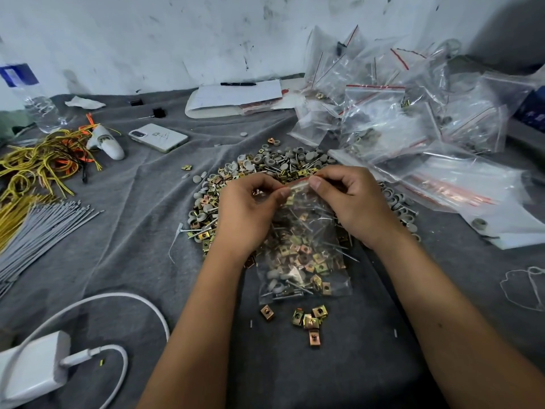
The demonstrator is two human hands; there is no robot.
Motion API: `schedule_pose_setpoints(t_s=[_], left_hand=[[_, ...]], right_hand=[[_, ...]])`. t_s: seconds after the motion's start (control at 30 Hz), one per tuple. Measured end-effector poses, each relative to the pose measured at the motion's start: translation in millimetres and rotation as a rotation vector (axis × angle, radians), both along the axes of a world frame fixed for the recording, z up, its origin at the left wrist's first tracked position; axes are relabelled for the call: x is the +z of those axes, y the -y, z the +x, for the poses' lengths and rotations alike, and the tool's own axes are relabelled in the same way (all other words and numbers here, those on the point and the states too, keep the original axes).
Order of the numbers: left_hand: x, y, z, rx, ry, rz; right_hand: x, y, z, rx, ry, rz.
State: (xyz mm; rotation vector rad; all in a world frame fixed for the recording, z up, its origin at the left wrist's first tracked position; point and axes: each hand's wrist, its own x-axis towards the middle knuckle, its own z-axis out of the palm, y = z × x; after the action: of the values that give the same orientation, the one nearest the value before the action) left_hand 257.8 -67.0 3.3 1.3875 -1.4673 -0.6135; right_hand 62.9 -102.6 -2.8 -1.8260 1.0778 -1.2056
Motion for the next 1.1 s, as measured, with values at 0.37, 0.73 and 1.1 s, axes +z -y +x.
schedule_pose_setpoints(t_s=[0.37,0.73,1.1], left_hand=[[0.0,-1.7,6.3,0.014,-0.332,0.048],[-1.6,-0.1,7.5,-0.007,-0.544,0.034],[-3.5,3.0,8.6,-0.015,-0.583,-0.021]], right_hand=[[-1.1,4.2,-3.0,-0.092,0.136,0.043],[-1.5,5.2,-4.1,-0.095,0.256,0.083],[-0.4,6.0,-6.4,-0.119,0.36,0.088]])
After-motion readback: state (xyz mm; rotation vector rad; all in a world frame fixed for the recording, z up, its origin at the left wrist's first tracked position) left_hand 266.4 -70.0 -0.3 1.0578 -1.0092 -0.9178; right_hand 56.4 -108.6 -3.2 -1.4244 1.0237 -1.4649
